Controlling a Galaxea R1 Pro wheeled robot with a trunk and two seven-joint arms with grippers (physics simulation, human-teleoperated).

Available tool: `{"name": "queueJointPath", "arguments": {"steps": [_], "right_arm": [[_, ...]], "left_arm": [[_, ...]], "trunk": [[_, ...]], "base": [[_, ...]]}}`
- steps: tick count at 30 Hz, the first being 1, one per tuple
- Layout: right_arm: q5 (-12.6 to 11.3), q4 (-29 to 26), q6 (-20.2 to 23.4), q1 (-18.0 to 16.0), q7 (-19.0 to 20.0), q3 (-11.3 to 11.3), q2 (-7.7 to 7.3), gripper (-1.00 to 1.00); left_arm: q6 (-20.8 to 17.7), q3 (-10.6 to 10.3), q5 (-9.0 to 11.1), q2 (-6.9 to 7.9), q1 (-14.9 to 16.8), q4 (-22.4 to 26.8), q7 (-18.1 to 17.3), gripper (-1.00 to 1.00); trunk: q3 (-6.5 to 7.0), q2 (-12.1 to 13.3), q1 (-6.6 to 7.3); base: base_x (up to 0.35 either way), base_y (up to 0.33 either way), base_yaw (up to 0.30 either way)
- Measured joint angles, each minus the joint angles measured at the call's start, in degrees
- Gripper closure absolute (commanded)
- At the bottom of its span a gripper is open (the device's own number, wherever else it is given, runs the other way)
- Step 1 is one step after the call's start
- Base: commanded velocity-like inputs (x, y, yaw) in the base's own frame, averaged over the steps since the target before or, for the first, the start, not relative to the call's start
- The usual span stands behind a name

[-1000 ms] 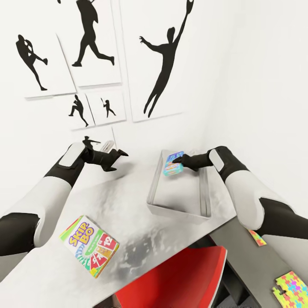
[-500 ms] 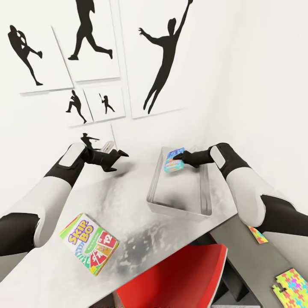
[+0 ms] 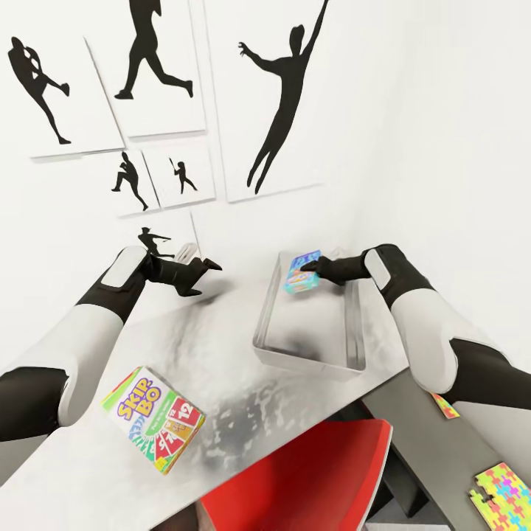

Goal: Put all the toys in the child's room - the three board games (two on the bed and one on the table), the two jigsaw puzzles on the table, and the tennis ball on the table - inside the toy box on the table in the child's room.

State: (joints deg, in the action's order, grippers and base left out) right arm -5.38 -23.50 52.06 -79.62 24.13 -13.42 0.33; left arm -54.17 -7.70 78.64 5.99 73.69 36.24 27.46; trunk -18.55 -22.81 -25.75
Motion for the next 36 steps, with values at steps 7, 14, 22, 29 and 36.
{"name": "queueJointPath", "arguments": {"steps": [7, 14, 22, 29, 36], "right_arm": [[0.1, -0.7, -0.1, 0.1, -0.2, 0.1, -0.04, 1.00], [0.1, -1.0, -0.1, 0.0, 0.0, 0.0, -0.13, 1.00], [0.1, -1.1, 0.3, -0.3, -0.1, 0.1, -0.10, 1.00], [0.2, -1.2, 0.5, -0.4, -0.1, 0.1, -0.15, 1.00], [0.2, -1.2, 0.6, -0.5, 0.0, 0.1, -0.22, 1.00]], "left_arm": [[0.0, 0.0, 0.0, 0.00, 0.0, 0.0, 0.0, -1.00], [0.0, 0.0, 0.0, 0.00, 0.0, 0.0, 0.0, -1.00], [-0.6, 0.9, 0.0, -0.02, 0.3, 0.3, -0.4, -1.00], [-2.5, 3.9, 0.0, -0.04, 0.6, 0.6, -0.7, -1.00], [-4.0, 5.6, 0.2, -0.04, 0.5, 2.9, -1.2, -1.00]], "trunk": [[-0.03, 0.0, 0.00], [-0.04, 0.0, 0.00], [-0.04, 0.0, 0.00], [-0.14, 0.0, 0.00], [-0.59, 0.0, 0.00]], "base": [[0.000, 0.000, 0.000], [0.000, 0.000, 0.000], [0.000, 0.000, 0.000], [0.000, 0.000, 0.000], [0.000, 0.000, 0.000]]}}
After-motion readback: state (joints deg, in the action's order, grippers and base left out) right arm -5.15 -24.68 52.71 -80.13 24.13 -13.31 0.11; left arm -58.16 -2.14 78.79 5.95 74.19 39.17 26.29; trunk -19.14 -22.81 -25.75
